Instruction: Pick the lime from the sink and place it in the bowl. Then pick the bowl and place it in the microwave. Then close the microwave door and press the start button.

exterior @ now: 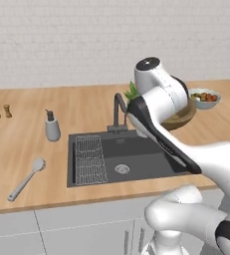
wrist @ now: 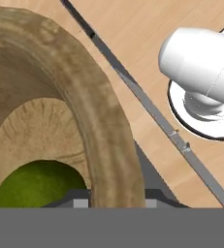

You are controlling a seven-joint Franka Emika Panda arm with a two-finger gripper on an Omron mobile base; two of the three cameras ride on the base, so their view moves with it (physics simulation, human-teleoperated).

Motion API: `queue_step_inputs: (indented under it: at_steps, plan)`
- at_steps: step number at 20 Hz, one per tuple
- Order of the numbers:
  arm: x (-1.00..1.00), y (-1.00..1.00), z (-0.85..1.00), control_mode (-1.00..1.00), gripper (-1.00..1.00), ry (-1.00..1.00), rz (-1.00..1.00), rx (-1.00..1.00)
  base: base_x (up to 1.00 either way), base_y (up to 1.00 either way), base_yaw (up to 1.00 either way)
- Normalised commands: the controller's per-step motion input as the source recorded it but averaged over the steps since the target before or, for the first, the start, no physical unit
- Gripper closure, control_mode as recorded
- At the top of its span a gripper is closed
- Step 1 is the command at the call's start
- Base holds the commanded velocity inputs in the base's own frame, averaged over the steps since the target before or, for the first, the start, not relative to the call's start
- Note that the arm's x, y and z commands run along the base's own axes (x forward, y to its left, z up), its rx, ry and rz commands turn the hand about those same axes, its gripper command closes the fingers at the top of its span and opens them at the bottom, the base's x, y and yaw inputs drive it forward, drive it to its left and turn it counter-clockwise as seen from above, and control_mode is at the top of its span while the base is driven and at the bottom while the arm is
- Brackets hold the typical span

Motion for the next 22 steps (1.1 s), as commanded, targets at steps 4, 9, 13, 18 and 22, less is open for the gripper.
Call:
queue_step_inputs:
  at_steps: [4,9,13,18,22]
  plan:
    - [0.0,0.0,0.0,1.0,1.0,0.0,0.0,0.0,-0.57,-0.05,0.08]
    - [0.0,0.0,0.0,1.0,1.0,0.0,0.0,0.0,-0.59,-0.02,-0.15]
    - [0.0,0.0,0.0,1.0,1.0,0.0,0.0,0.0,-0.49,-0.03,-0.53]
    - [0.0,0.0,0.0,1.0,1.0,0.0,0.0,0.0,-0.46,-0.06,-0.64]
    - [0.0,0.0,0.0,1.0,1.0,0.0,0.0,0.0,-0.32,-0.11,-0.66]
